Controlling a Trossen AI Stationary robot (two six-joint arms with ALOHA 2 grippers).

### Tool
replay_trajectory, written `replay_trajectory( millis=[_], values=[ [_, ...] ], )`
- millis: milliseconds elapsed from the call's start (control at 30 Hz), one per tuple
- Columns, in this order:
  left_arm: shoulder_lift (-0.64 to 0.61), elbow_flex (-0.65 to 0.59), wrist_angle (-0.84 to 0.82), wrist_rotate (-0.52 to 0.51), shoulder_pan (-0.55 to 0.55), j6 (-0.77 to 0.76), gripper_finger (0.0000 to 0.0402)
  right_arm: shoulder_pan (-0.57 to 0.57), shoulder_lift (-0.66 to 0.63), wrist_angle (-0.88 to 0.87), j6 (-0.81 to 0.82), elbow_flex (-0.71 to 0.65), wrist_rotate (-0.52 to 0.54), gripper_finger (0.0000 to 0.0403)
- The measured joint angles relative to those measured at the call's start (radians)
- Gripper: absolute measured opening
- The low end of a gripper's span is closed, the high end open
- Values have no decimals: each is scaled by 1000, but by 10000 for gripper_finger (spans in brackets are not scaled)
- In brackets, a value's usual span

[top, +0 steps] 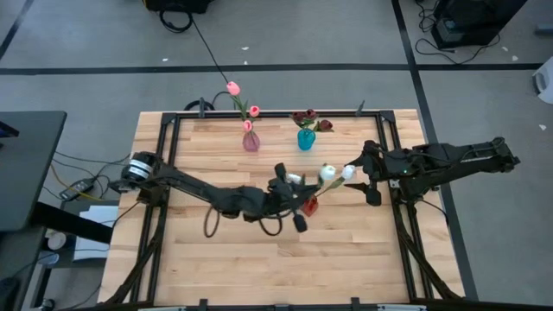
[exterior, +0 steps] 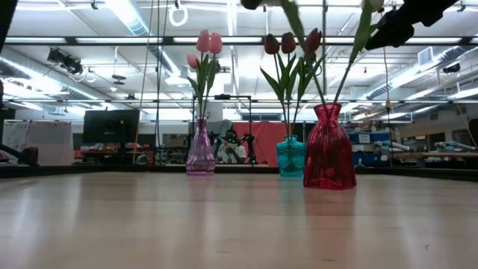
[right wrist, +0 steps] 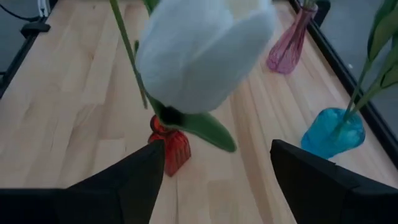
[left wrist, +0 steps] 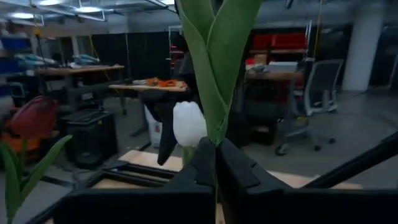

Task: Sort flowers into vase by color
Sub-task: Put the white tulip into the red vase

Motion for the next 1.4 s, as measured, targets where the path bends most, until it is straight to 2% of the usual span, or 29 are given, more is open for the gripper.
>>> replay_trajectory(
  millis=[200,700,933,1067,1300,1400],
  values=[
    [72,66,1,-23,13,90,5,0,1,-10,15,0,2,301],
    [125,56,20,-15,35,79,5,0,14,-9,26,0,-5,300],
    [176,56,-41,-17,35,45,14,0,22,-11,24,-1,-1,299],
    [170,55,-125,-27,36,-25,46,0,23,-11,24,-1,-1,299],
    [137,55,-343,-43,36,-97,142,0,23,-45,22,-1,-9,299],
    [92,55,-418,-51,36,-125,158,-4,21,-51,19,-1,-9,299]
  ],
)
